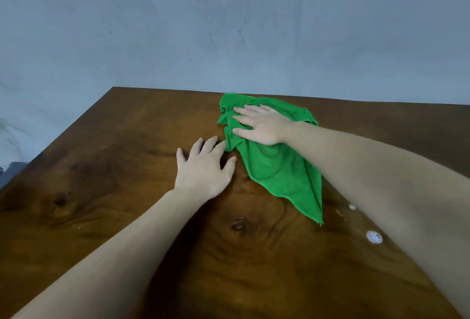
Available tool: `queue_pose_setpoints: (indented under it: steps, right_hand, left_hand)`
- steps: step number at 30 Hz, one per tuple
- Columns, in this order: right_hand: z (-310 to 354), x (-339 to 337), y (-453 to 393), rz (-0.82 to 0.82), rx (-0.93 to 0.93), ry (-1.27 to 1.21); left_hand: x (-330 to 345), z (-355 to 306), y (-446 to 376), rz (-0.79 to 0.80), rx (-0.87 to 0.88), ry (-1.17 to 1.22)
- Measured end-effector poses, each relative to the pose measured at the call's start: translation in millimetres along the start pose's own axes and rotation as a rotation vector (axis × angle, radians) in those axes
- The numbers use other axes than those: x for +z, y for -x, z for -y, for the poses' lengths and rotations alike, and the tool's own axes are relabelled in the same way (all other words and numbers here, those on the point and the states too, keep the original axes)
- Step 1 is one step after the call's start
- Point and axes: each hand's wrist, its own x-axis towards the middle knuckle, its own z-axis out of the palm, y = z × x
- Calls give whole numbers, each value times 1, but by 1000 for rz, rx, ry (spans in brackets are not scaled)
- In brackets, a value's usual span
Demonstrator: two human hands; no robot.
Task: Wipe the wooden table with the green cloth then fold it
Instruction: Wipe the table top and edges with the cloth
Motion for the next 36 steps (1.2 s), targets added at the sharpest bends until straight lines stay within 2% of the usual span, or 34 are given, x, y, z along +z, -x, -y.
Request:
queue_pose_setpoints:
  steps: [6, 8, 11, 16, 20, 29, 33, 36]
  right_hand:
    - [-64, 2, 7, -25, 260, -37]
    - [-69, 7, 13, -30, 277, -24]
    - [-61, 5, 3, -42, 190, -2]
    - [-32, -5, -47, -19, -100, 70]
    - [-27, -10, -63, -11, -149, 18]
    - [-97, -9, 7, -8, 36, -50]
    - [-132, 2, 70, -29, 223, -50]
    - [-135, 11, 108, -2, 363, -51]
  left_hand:
    - [9, -14, -24, -17, 24, -41]
    - [11, -14, -25, -30, 24, -32]
    - [12, -14, -24, -41, 24, -34]
    - [13, -14, -23, -40, 26, -33]
    - [12, -13, -22, -45, 11, -24]
    - [7, -16, -20, -20, 13, -9]
    - [6, -18, -17, -32, 56, 8]
    - [3, -20, -12, -45, 94, 17]
